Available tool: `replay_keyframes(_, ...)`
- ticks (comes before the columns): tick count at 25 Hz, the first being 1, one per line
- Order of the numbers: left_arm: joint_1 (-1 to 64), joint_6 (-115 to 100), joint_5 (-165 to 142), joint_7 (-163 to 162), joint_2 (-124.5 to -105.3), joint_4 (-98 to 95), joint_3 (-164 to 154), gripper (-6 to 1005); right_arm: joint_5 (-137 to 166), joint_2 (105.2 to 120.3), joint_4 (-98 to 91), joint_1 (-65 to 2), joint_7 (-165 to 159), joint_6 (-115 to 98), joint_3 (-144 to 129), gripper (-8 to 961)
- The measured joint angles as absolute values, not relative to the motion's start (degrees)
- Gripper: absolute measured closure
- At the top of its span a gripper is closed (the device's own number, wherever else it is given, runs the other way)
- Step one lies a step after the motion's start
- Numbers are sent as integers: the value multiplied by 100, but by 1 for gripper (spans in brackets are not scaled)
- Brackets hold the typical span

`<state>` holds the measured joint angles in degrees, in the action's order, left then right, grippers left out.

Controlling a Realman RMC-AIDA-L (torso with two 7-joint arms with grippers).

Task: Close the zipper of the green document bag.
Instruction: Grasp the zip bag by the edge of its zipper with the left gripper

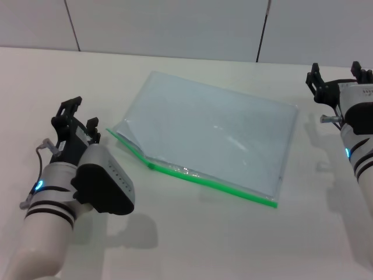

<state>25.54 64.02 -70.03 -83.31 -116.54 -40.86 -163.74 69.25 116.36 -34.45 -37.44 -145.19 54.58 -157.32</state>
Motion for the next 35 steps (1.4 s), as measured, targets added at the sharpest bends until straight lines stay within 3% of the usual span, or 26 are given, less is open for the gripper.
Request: replay_keyframes(35, 2653, 5607, -6855, -7779, -11656, -4012, -16349, 416, 6917, 11627, -3436, -3709, -14519, 5460, -15706, 123)
